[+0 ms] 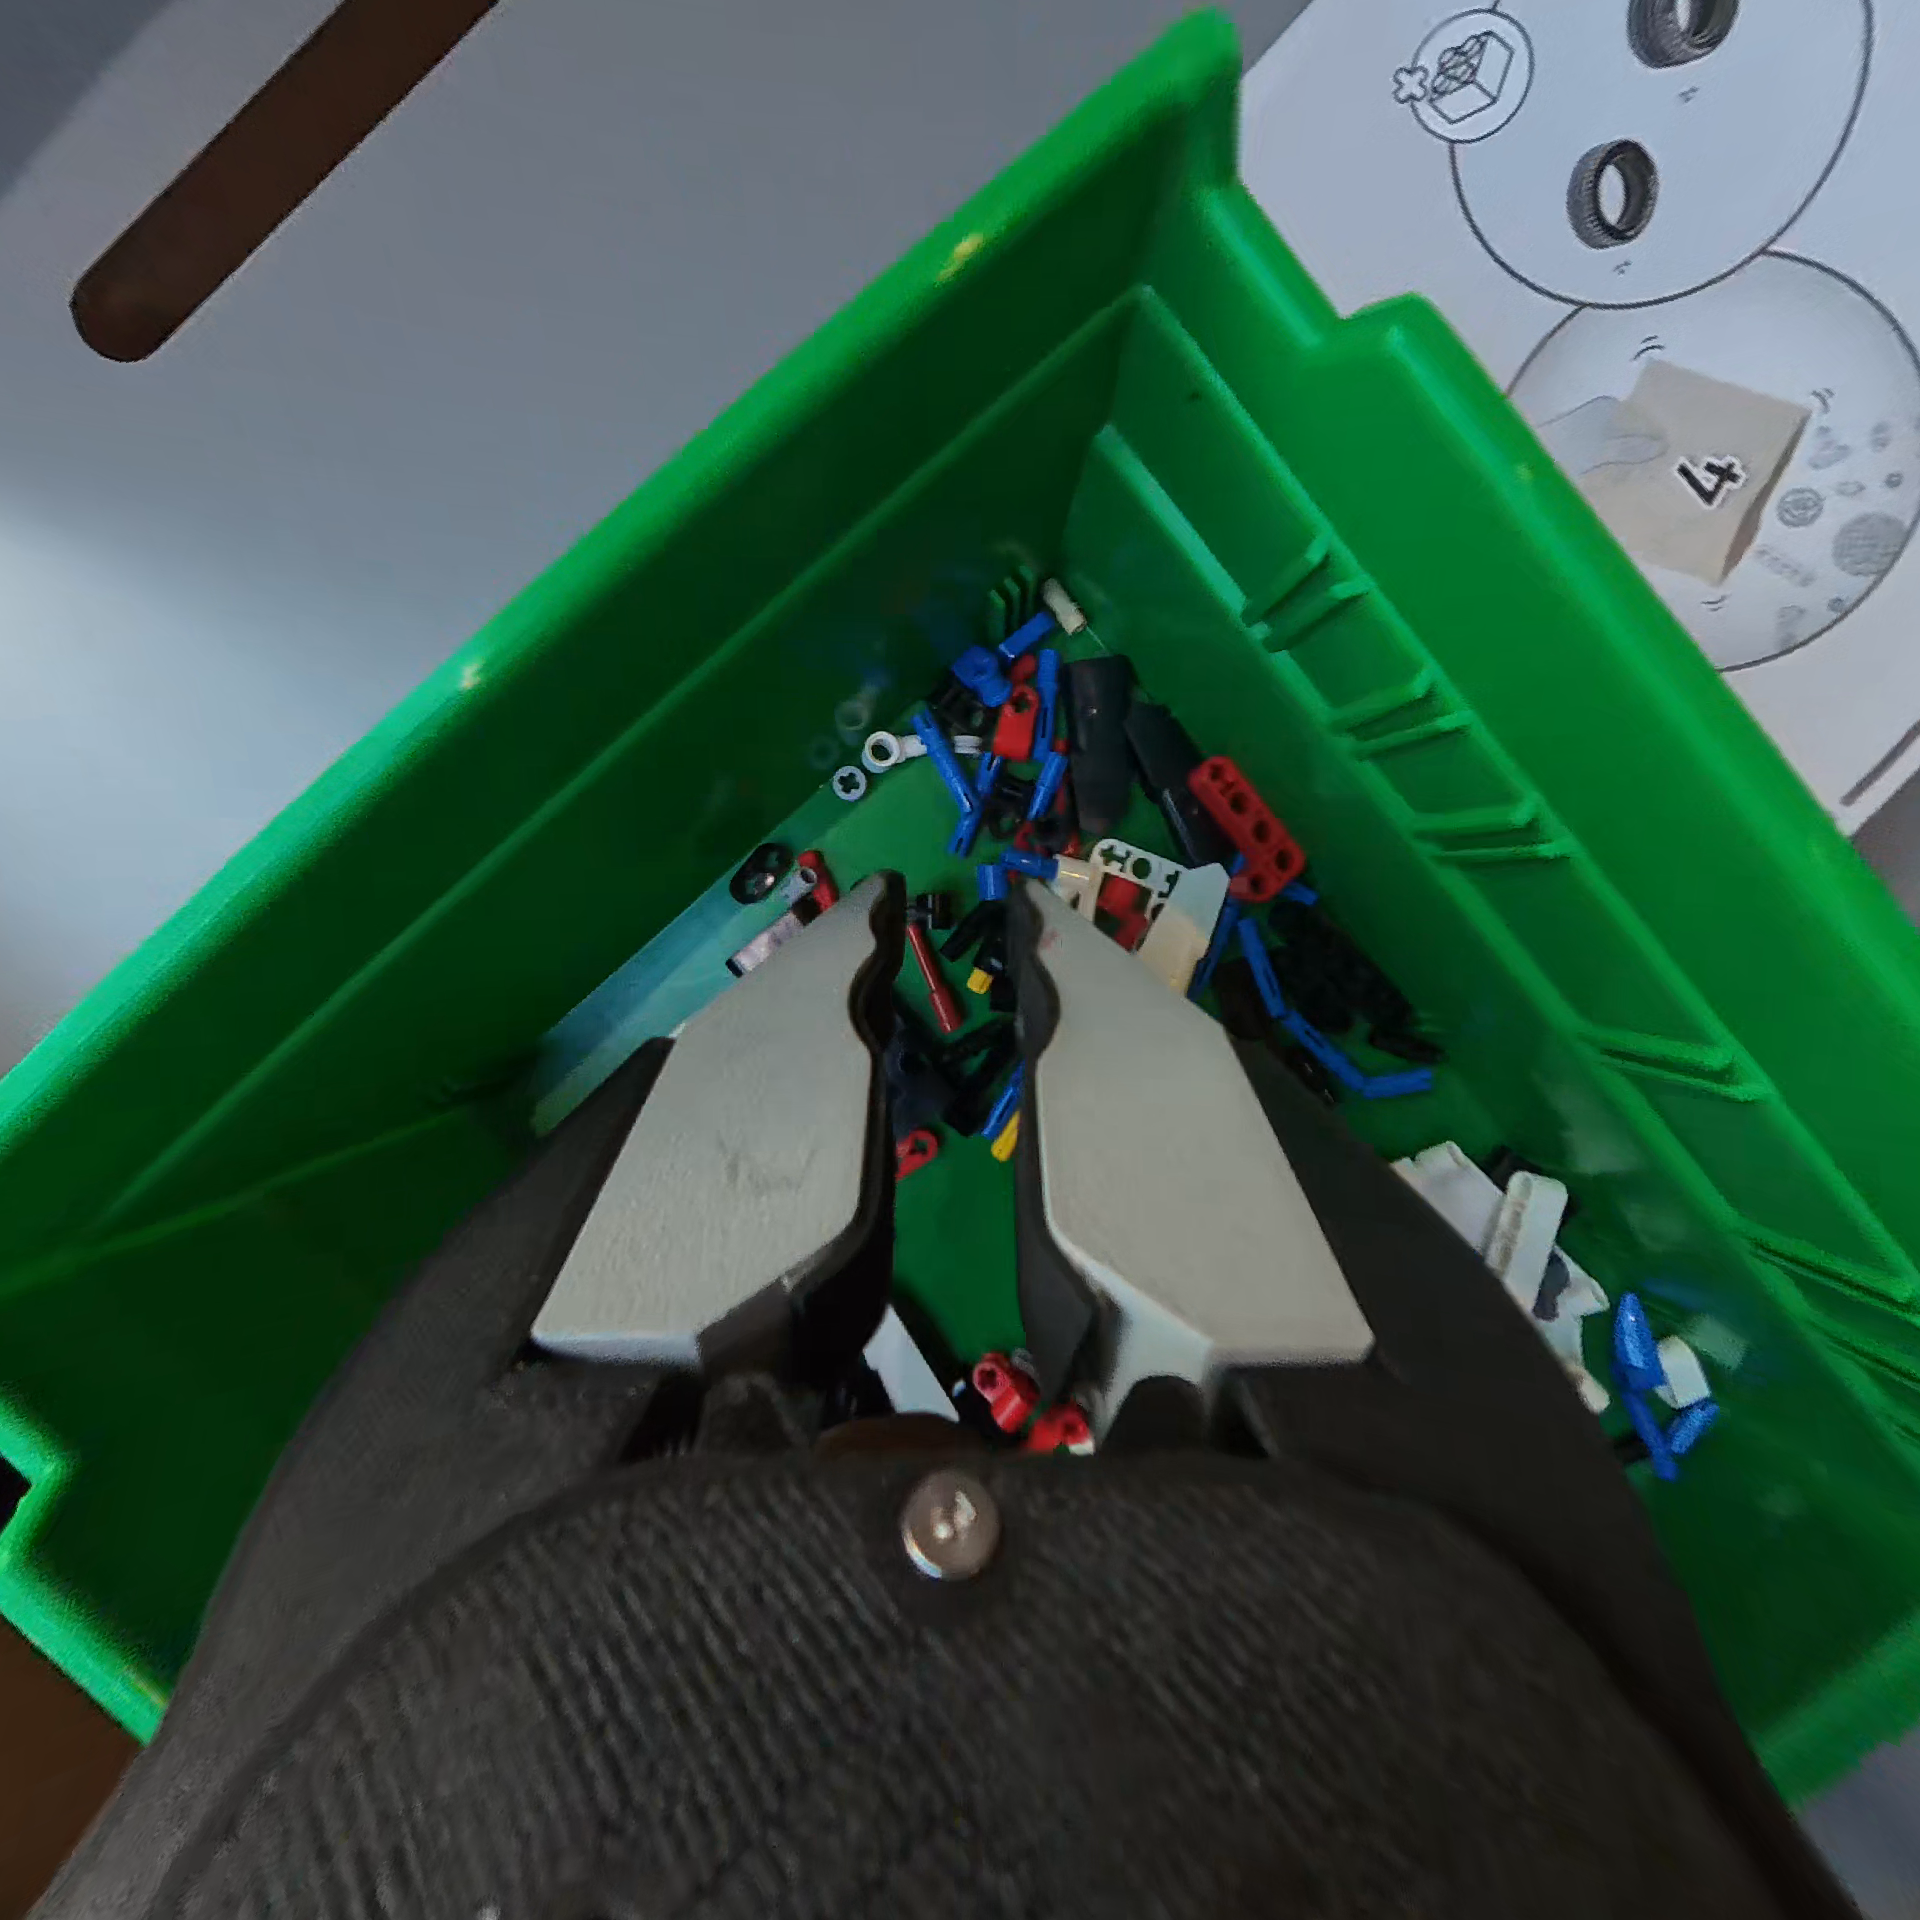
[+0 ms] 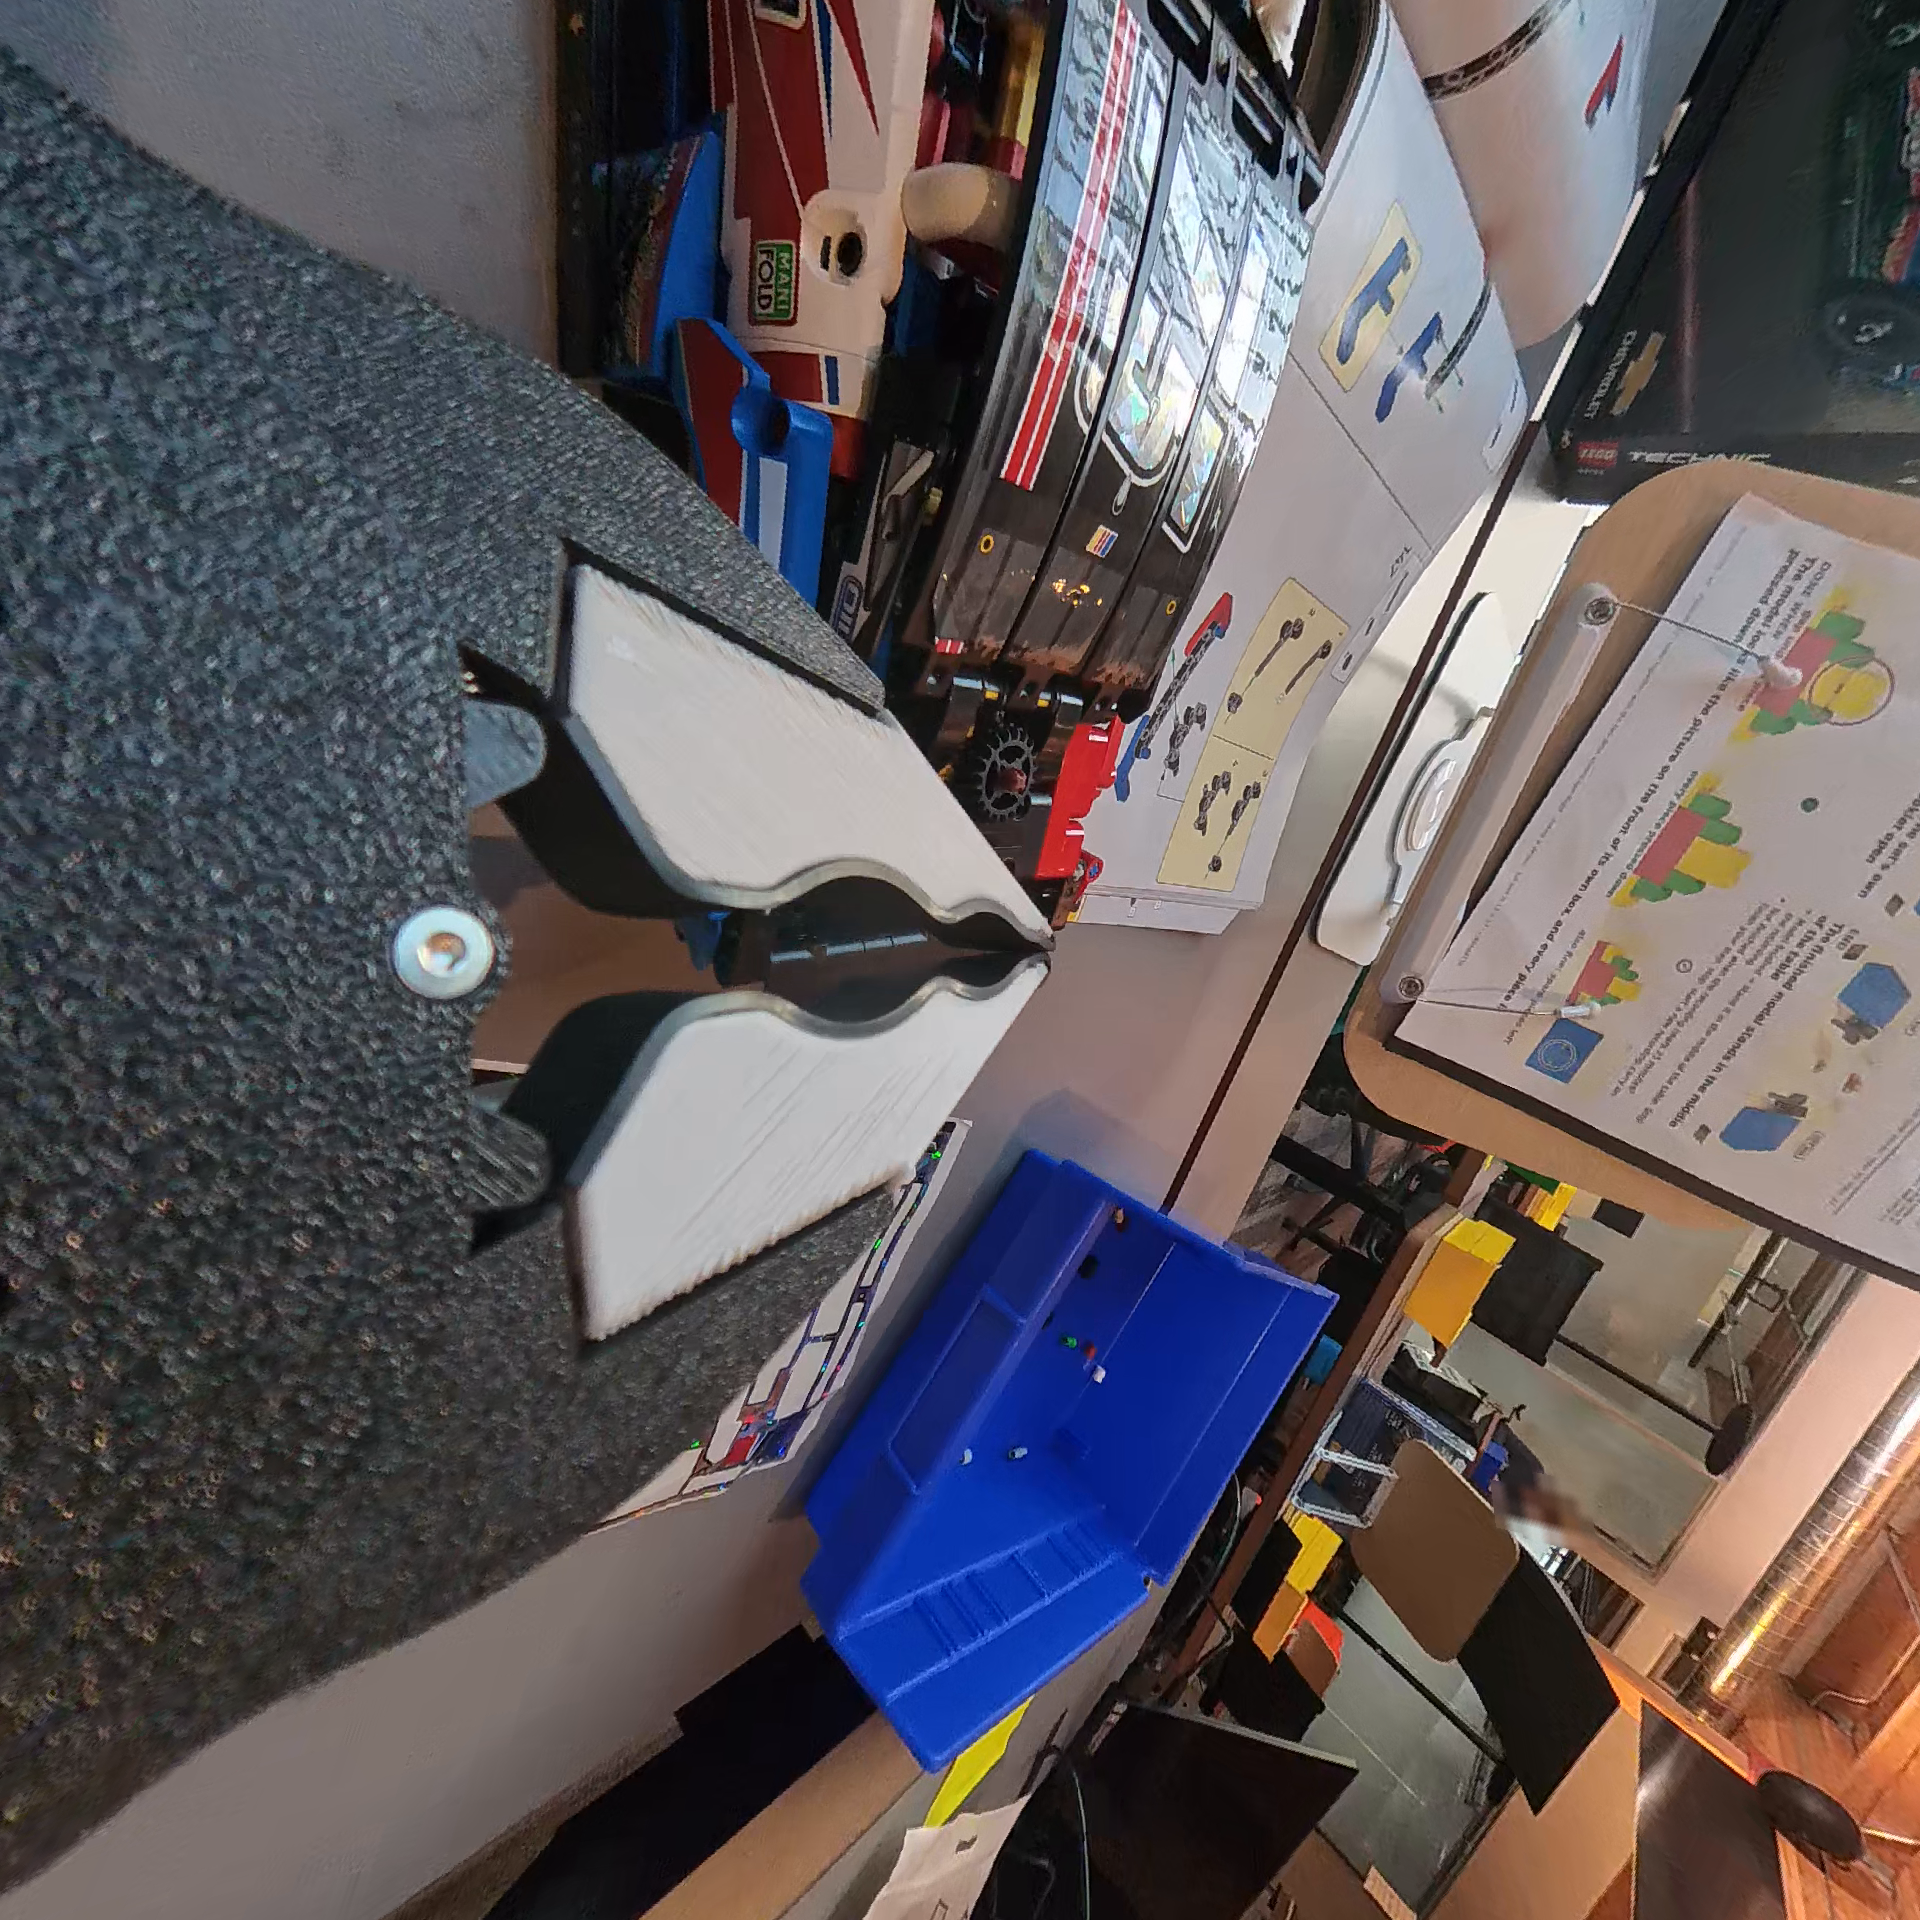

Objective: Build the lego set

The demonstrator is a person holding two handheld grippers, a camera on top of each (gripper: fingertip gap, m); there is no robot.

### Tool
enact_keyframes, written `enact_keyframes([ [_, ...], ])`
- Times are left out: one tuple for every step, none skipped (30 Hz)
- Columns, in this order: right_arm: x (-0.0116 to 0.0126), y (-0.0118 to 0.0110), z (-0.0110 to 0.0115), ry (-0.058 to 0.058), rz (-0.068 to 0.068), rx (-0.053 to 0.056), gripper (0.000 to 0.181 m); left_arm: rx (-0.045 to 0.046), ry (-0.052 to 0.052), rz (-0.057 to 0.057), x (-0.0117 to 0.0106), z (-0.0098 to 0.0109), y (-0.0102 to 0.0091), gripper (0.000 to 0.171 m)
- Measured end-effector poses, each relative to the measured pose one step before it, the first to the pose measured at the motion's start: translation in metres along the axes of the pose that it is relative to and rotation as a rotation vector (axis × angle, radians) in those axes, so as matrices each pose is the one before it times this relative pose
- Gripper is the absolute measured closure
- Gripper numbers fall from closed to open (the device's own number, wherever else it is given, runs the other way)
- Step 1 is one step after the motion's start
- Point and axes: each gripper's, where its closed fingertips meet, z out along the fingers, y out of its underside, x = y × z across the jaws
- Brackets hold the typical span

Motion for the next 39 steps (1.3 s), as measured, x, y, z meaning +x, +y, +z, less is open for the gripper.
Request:
enact_keyframes([
  [0.00025, 0.0, -0.00009, 0.0, 0.0021, 0.0006, 0.181, 0.00122, 0.0026, -0.0101, -0.001, 0.00128, -0.0008, 0.157],
  [0.00027, -0.00006, -0.00006, 0.0003, 0.0022, 0.001, 0.181, 0.00255, 0.0167, -0.0019, 0.00263, 0.00114, -0.00115, 0.157],
  [0.0001, -0.00003, -0.00001, -0.0004, 0.0013, 0.0002, 0.181, 0.0009, 0.0133, 0.0022, 0.00322, 0.00117, -0.00128, 0.156],
  [-0.0002, 0.00014, 0.00014, -0.0017, -0.0001, -0.0012, 0.181, -0.00014, 0.0027, 0.0075, 0.00253, 0.00139, -0.00175, 0.155],
  [-0.00047, 0.00027, 0.00016, -0.0023, -0.0014, -0.0015, 0.181, -0.00175, 0.0025, 0.0137, 0.00296, 0.00187, -0.00171, 0.153],
  [-0.00041, 0.00004, 0.00013, -0.0021, -0.002, -0.0005, 0.181, -0.004, 0.0123, 0.0176, 0.00453, 0.00273, -0.00117, 0.152],
  [-0.0004, -0.00012, -0.00009, -0.0013, -0.0018, 0.0008, 0.181, -0.0089, 0.0152, 0.0157, 0.00451, 0.00368, -0.00002, 0.149],
  [-0.00009, -0.00008, -0.00023, -0.0005, -0.0003, 0.0016, 0.181, -0.01795, 0.005, 0.0085, 0.00163, 0.00448, 0.00172, 0.146],
  [0.00019, -0.00035, -0.00025, 0.0003, 0.0017, 0.0023, 0.181, -0.03032, -0.0128, 0.0011, -0.0023, 0.00498, 0.00404, 0.148],
  [0.00049, -0.0003, -0.00039, 0.0009, 0.0032, 0.003, 0.181, -0.03941, -0.0292, -0.0013, -0.00548, 0.0048, 0.00569, 0.153],
  [0.00043, -0.00031, -0.00027, 0.0007, 0.0032, 0.0029, 0.181, -0.03276, -0.0357, -0.0015, -0.00656, 0.00328, 0.00523, 0.156],
  [0.00028, -0.00014, -0.00035, 0.0004, 0.0024, 0.002, 0.181, 0.00977, 0.0024, -0.0085, -0.00051, -0.00132, -0.00106, 0.16],
  [0.0, -0.00015, -0.00013, -0.0005, 0.0009, 0.001, 0.181, 0.00454, -0.0052, -0.0096, -0.00172, -0.00289, 0.00002, 0.167],
  [-0.00018, 0.00001, 0.0, -0.0005, -0.0008, 0.0002, 0.181, 0.00422, -0.0203, -0.0091, -0.0041, -0.00365, 0.00026, 0.166],
  [-0.00029, 0.00006, 0.0, -0.0011, -0.0014, -0.0004, 0.181, 0.00911, -0.0107, -0.004, -0.00277, -0.00419, -0.00005, 0.164],
  [-0.00031, 0.00009, 0.00011, -0.0012, -0.0016, -0.0008, 0.181, 0.01268, 0.0014, -0.0015, -0.00098, -0.00433, -0.00018, 0.161],
  [-0.00032, 0.00024, 0.0001, -0.001, -0.0017, -0.0012, 0.181, 0.01005, -0.0007, -0.0038, -0.00145, -0.00426, 0.00054, 0.159],
  [-0.00032, 0.00011, 0.00022, -0.001, -0.0015, -0.0012, 0.181, 0.00337, -0.0101, -0.0067, -0.00328, -0.00374, 0.00168, 0.159],
  [-0.0002, 0.00014, 0.00005, -0.0008, -0.0013, -0.0009, 0.181, -0.00095, -0.0119, -0.0076, -0.00379, -0.00317, 0.00259, 0.159],
  [-0.00028, 0.00012, 0.00009, -0.0006, -0.001, -0.0011, 0.181, 0.00002, -0.0109, -0.0101, -0.004, -0.0028, 0.00265, 0.159],
  [-0.00017, 0.00016, 0.00004, -0.0004, -0.001, -0.001, 0.181, 0.00158, -0.0073, -0.0152, -0.0036, -0.00244, 0.00245, 0.16],
  [-0.00013, 0.00007, 0.00009, -0.0001, -0.001, -0.0005, 0.181, 0.00028, 0.0012, -0.0184, -0.00214, -0.00197, 0.00256, 0.16],
  [-0.00005, -0.00001, -0.00005, 0.0001, -0.0009, -0.0003, 0.181, -0.00404, 0.0096, -0.0165, -0.00014, -0.00169, 0.00309, 0.16],
  [-0.00009, 0.00007, -0.00003, 0.0002, -0.0007, -0.0002, 0.181, -0.00511, 0.0116, -0.0093, 0.00106, -0.00123, 0.00281, 0.159],
  [0.0, -0.00003, 0.00005, 0.0004, -0.0003, 0.0, 0.181, -0.00459, 0.0088, 0.0015, 0.00176, -0.0011, 0.00242, 0.158],
  [-0.00004, 0.00002, -0.00013, 0.0006, -0.0002, 0.0004, 0.181, -0.00414, 0.0046, 0.012, 0.00182, -0.00074, 0.00208, 0.158],
  [0.00002, -0.00006, -0.00006, 0.0004, -0.0003, 0.0004, 0.181, -0.00398, 0.002, 0.016, 0.00188, -0.00046, 0.00192, 0.158],
  [-0.00004, 0.0, 0.00003, 0.0001, -0.0004, -0.0003, 0.181, -0.00682, 0.0058, 0.0165, 0.0022, 0.00054, 0.00203, 0.158],
  [-0.00017, 0.00014, 0.00005, -0.0003, -0.001, -0.001, 0.181, -0.01118, 0.0149, 0.0179, 0.00367, 0.00145, 0.00226, 0.159],
  [-0.00028, 0.00019, 0.00012, -0.0006, -0.0016, -0.001, 0.181, -0.01084, 0.0106, 0.0119, 0.00289, 0.00242, 0.00206, 0.158],
  [-0.00026, 0.0001, 0.0001, -0.0007, -0.0015, -0.0009, 0.181, -0.01205, 0.0021, 0.0023, 0.00129, 0.00299, 0.00166, 0.158],
  [-0.00023, 0.00008, 0.00011, -0.0005, -0.0014, -0.0008, 0.181, -0.01502, 0.0016, 0.0007, 0.00106, 0.00308, 0.00176, 0.158],
  [-0.00019, 0.00004, 0.00001, -0.0002, -0.0011, -0.0003, 0.181, -0.01634, -0.0031, 0.0026, 0.00022, 0.00288, 0.00218, 0.158],
  [-0.00003, -0.00002, -0.00008, -0.0001, -0.0006, 0.0001, 0.181, -0.01665, -0.0142, -0.0014, -0.00188, 0.00219, 0.00225, 0.159],
  [-0.00007, -0.00001, -0.00011, 0.0003, -0.0004, 0.0006, 0.181, -0.01447, -0.0135, -0.0039, -0.00221, 0.00166, 0.00214, 0.159],
  [-0.00001, -0.00008, -0.00005, 0.0002, -0.0004, 0.0005, 0.181, 0.00599, -0.0036, -0.0028, -0.00074, -0.00024, -0.00105, 0.161],
  [0.00002, 0.00003, 0.00007, -0.0002, 0.0, -0.0002, 0.181, -0.00258, 0.0179, -0.0021, 0.00253, 0.00011, 0.00037, 0.158],
  [-0.00013, -0.00001, 0.00004, -0.0004, 0.0, -0.0002, 0.181, 0.00238, 0.0109, -0.002, 0.00124, -0.00002, -0.00041, 0.157],
  [-0.00002, 0.00003, -0.00001, -0.0002, -0.0001, -0.0002, 0.181, -0.00417, -0.0111, -0.0023, -0.00254, -0.00005, 0.00048, 0.161],
])
